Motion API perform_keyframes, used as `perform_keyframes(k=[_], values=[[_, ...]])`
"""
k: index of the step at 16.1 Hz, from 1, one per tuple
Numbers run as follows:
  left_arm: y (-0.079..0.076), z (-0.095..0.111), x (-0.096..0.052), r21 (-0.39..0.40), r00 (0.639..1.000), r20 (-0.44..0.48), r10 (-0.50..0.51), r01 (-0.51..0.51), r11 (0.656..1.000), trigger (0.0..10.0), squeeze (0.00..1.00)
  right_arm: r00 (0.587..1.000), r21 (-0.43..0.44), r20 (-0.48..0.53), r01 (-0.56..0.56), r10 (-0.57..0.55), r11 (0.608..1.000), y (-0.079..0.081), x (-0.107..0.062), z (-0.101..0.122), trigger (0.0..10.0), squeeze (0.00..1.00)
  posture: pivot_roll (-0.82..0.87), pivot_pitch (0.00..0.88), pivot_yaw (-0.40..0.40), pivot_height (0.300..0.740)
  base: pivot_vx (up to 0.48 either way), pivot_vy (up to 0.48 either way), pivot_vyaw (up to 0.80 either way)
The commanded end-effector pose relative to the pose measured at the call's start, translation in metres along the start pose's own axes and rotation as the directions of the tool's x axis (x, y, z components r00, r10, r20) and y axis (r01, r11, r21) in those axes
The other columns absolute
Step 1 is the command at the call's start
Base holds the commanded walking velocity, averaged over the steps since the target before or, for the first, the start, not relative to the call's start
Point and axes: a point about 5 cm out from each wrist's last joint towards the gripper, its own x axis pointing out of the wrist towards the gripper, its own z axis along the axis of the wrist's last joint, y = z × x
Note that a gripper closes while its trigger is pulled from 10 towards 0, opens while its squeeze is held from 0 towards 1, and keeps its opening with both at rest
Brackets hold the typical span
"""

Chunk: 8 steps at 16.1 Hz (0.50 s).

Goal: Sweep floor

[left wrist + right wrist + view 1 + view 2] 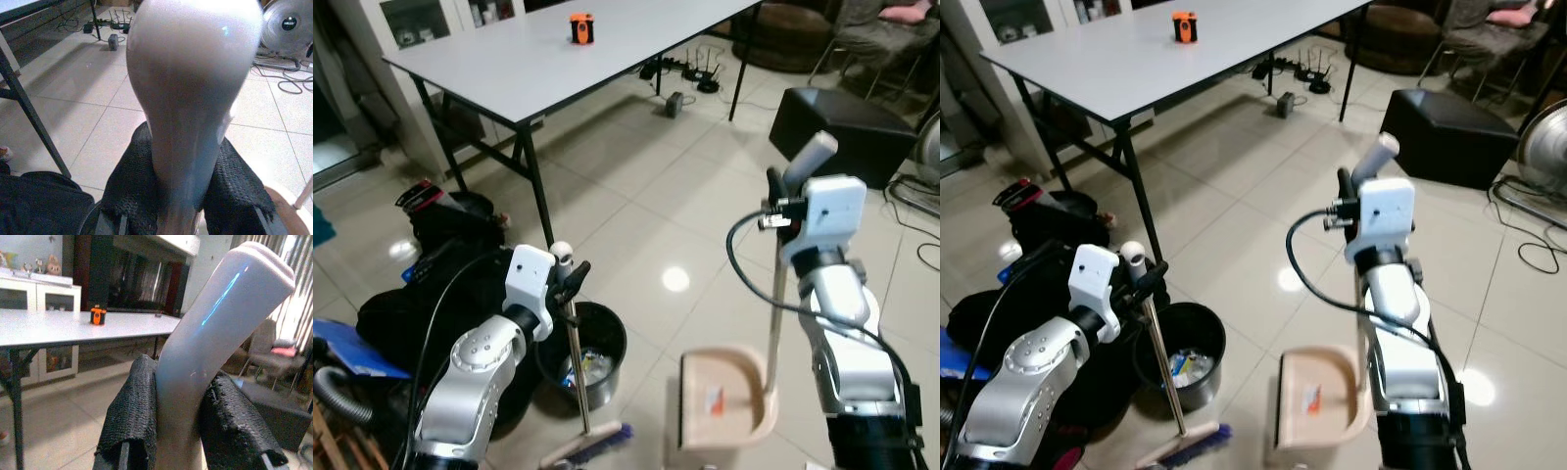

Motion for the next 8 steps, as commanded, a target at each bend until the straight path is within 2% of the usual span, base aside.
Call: perform_keyframes(k=[1,8], values=[[-0.001,0.0053,-0.0018,0.016,1.0,0.01,-0.002,0.002,1.0,10.0,0.0,0.999,-0.004,0.032,0.011,-0.011,1.0,-0.0025,-0.0026,0.0091,10.0,0.0,-0.09,0.0,0.013,0.74,-0.274,0.0,0.0],[-0.0037,0.0098,0.0017,0.026,1.0,0.014,-0.025,0.025,0.999,10.0,0.0,1.0,0.029,-0.008,0.011,-0.011,1.0,0.0024,-0.0097,0.0064,10.0,0.0,-0.1,0.0,0.018,0.74,-0.344,0.0,0.0]])
